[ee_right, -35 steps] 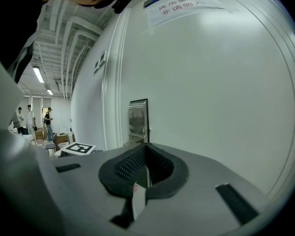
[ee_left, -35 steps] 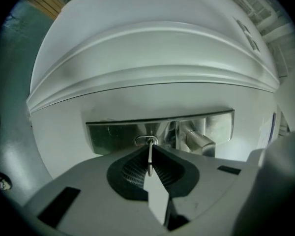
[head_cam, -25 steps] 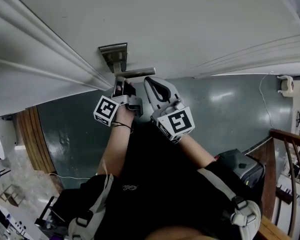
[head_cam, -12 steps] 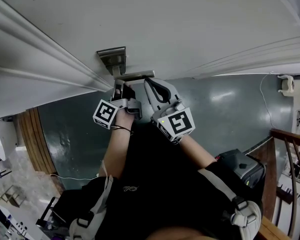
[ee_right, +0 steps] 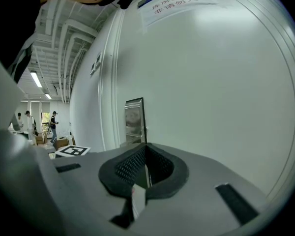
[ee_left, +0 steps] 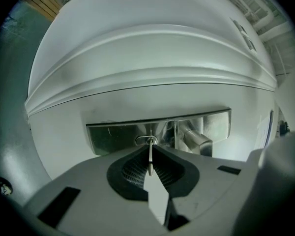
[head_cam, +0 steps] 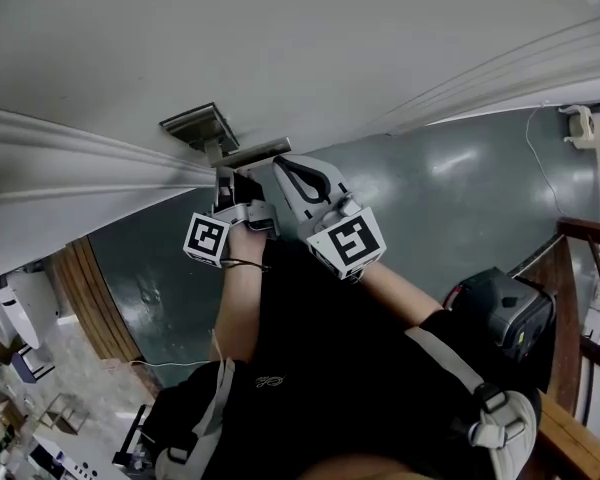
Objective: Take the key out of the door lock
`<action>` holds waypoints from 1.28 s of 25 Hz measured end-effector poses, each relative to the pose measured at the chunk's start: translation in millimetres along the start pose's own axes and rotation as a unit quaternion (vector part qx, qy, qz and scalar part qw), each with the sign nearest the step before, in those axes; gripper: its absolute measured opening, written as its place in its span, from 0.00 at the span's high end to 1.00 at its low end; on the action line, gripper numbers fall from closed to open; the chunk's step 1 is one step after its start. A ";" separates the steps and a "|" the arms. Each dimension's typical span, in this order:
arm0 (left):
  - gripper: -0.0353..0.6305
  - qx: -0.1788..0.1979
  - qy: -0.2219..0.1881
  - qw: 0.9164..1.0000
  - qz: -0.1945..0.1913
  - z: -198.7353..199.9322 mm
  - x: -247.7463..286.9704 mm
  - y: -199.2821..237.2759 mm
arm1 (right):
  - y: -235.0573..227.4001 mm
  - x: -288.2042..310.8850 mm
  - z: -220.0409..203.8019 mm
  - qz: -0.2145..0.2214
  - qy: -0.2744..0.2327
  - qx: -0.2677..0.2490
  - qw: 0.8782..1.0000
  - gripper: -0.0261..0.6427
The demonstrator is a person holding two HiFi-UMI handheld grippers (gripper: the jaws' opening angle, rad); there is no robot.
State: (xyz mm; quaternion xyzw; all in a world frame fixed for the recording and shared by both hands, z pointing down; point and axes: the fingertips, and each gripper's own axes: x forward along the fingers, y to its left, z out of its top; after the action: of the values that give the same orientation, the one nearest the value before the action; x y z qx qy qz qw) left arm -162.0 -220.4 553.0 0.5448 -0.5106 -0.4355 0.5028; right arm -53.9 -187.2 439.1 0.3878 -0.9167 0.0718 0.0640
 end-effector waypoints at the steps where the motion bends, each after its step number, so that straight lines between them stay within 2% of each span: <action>1: 0.89 0.003 0.000 1.000 0.000 -0.1 0.1 -0.6 | -0.6 -0.7 0.3 -0.001 0.000 0.002 1.000 0.95; 7: 0.89 -0.009 -0.005 1.000 0.004 -0.2 -0.4 2.2 | 0.4 -2.6 1.8 0.003 -0.003 -0.002 1.000 0.95; 16: 0.89 -0.005 -0.006 1.000 0.001 1.1 0.8 0.9 | 1.3 -2.3 -1.7 0.000 0.017 -0.004 1.000 0.95; 32: 0.89 0.001 -0.004 1.000 -0.008 -2.7 -9.5 0.2 | 8.2 -2.9 -4.2 0.016 0.013 -0.010 1.000 0.95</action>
State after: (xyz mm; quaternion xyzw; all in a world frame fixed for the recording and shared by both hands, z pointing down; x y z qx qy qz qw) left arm -160.3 -210.6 553.2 0.5474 -0.5086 -0.4414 0.4969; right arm -57.5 -178.8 442.1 0.3711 -0.9227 0.0685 0.0784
